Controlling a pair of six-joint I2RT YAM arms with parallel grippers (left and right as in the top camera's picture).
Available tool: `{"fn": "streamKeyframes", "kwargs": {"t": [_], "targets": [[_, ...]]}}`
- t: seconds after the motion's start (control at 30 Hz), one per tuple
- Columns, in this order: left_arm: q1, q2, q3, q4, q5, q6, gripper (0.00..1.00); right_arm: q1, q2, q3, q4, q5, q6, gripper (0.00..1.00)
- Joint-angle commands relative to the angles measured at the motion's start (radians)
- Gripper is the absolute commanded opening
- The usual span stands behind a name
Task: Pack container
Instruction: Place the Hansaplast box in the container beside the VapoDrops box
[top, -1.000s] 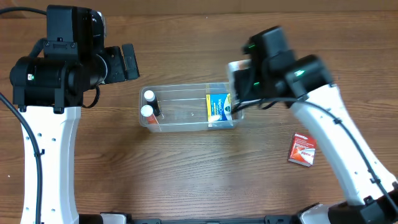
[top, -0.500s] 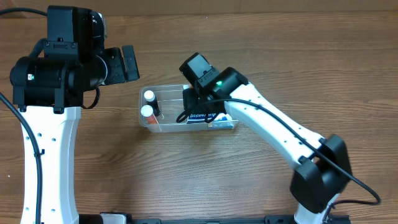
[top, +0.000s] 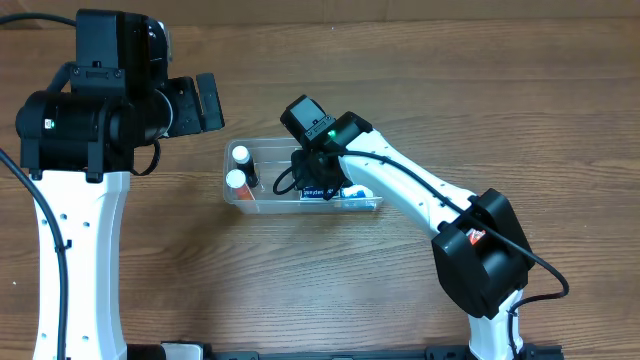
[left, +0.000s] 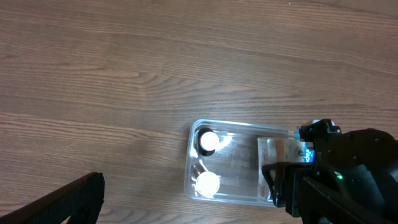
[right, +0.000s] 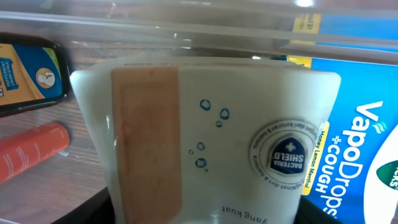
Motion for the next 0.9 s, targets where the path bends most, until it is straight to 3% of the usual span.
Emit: {"fn": "streamKeyframes", "kwargs": {"t": [0.0,0.4,0.73,0.87], "targets": [[0.006,0.001,-0.002,-0.001,-0.002,0.02,1.0,0.001,0.011,0.005,0.013,-0.003,0.003,0.66],[0.006,0.002,-0.002,-0.002,-0.002,0.02,1.0,0.001,0.011,0.005,0.028,-0.003,0.002,0.81],[0.006,0.002,-0.002,-0.005,-0.003,0.02,1.0,-0.003,0.008,0.008,0.023,-0.002,-0.029,0.81],[0.006,0.001,-0.002,-0.008,-0.003,0.02,1.0,-0.065,-0.077,0.066,-0.077,0.123,-0.027,0.86]]}}
